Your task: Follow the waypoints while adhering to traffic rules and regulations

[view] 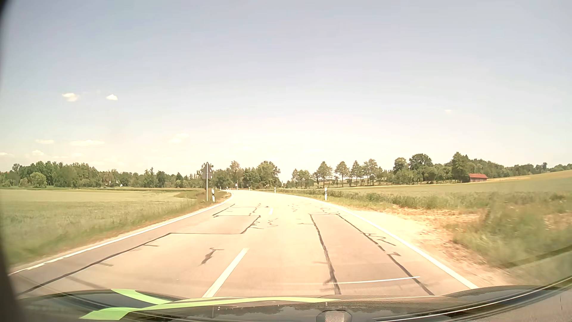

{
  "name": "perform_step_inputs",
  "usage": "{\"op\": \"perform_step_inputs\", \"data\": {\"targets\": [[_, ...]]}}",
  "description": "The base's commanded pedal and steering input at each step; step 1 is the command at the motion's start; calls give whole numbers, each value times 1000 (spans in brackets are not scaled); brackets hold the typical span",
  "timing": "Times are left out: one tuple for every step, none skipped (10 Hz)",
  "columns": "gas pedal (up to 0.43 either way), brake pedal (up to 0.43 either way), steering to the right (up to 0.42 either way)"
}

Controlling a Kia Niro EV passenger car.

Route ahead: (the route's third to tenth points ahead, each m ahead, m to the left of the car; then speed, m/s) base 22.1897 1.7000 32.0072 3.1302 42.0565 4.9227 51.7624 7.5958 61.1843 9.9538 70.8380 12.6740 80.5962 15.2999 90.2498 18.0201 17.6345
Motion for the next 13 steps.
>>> {"op": "perform_step_inputs", "data": {"targets": [[220, 0, -29], [228, 0, -29], [240, 0, -29], [248, 0, -29], [260, 0, -29], [260, 0, -30], [280, 0, -27], [280, 0, -27], [287, 0, -28], [287, 0, -27], [299, 0, -25], [299, 0, -24], [299, 0, -24]]}}
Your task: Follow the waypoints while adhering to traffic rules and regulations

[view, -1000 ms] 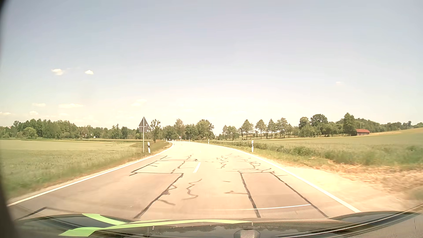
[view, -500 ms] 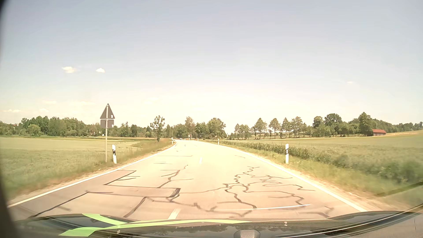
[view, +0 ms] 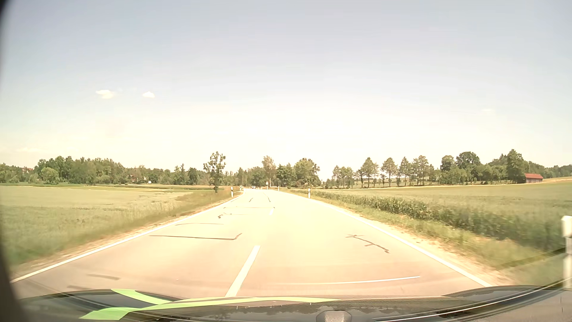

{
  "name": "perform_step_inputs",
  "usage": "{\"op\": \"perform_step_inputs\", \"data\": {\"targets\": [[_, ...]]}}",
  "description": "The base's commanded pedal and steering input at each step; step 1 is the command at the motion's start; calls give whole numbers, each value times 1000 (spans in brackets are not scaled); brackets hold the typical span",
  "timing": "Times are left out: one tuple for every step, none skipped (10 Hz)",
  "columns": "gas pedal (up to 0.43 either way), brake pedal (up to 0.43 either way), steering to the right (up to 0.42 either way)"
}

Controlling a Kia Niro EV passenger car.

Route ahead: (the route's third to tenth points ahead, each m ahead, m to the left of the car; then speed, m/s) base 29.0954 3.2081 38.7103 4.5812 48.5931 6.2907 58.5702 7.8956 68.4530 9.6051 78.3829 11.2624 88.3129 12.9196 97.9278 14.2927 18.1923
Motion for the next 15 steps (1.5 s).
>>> {"op": "perform_step_inputs", "data": {"targets": [[299, 0, -24], [299, 0, -25], [299, 0, -25], [299, 0, -25], [299, 0, -23], [299, 0, -20], [299, 0, -15], [299, 0, -15], [299, 0, -15], [280, 0, -15], [280, 0, -15], [280, 0, -15], [287, 0, -15], [299, 0, -15], [299, 0, -15]]}}
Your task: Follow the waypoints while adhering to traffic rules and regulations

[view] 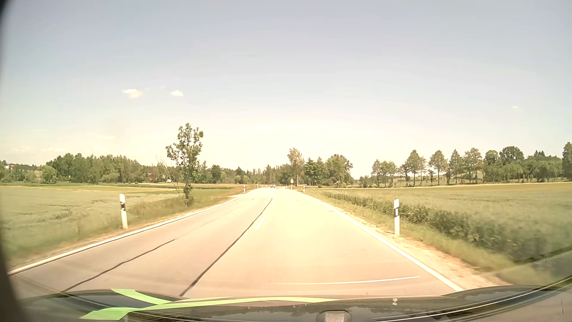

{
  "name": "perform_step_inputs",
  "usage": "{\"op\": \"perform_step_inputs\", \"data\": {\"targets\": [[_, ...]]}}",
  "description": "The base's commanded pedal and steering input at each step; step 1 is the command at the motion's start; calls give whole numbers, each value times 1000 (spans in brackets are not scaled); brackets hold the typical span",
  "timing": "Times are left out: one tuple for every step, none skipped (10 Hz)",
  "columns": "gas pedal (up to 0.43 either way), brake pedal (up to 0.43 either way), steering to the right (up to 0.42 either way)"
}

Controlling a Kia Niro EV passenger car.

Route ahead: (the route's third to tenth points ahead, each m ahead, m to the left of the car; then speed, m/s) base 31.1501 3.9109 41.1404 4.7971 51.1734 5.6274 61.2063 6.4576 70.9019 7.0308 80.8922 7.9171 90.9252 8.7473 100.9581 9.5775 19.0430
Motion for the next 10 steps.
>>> {"op": "perform_step_inputs", "data": {"targets": [[311, 0, -15], [311, 0, -15], [311, 0, -15], [280, 0, -15], [228, 0, -15], [228, 0, -15], [228, 0, -15], [228, 0, -15], [240, 0, -15], [248, 0, -15]]}}
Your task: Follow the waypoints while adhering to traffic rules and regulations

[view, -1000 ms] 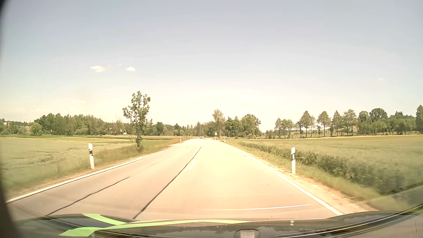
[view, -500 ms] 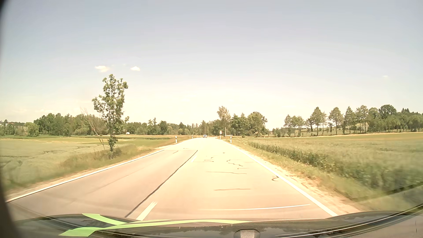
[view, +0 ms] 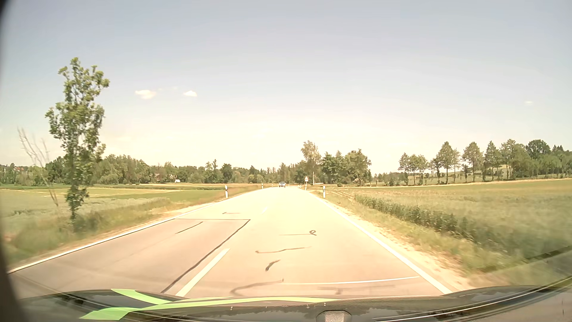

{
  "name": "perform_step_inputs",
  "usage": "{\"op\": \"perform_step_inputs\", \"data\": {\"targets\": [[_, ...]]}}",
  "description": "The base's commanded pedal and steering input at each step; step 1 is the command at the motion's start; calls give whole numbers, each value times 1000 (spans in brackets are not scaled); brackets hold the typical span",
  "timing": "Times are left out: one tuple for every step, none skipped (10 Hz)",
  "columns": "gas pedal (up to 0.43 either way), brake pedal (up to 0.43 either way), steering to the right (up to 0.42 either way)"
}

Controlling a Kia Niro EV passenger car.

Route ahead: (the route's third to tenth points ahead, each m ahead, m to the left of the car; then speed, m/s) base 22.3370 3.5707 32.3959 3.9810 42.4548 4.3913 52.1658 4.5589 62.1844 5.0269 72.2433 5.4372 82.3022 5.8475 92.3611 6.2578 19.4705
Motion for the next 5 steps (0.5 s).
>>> {"op": "perform_step_inputs", "data": {"targets": [[260, 0, -15], [248, 0, -15], [240, 0, -14], [240, 0, -10], [197, 0, -7]]}}
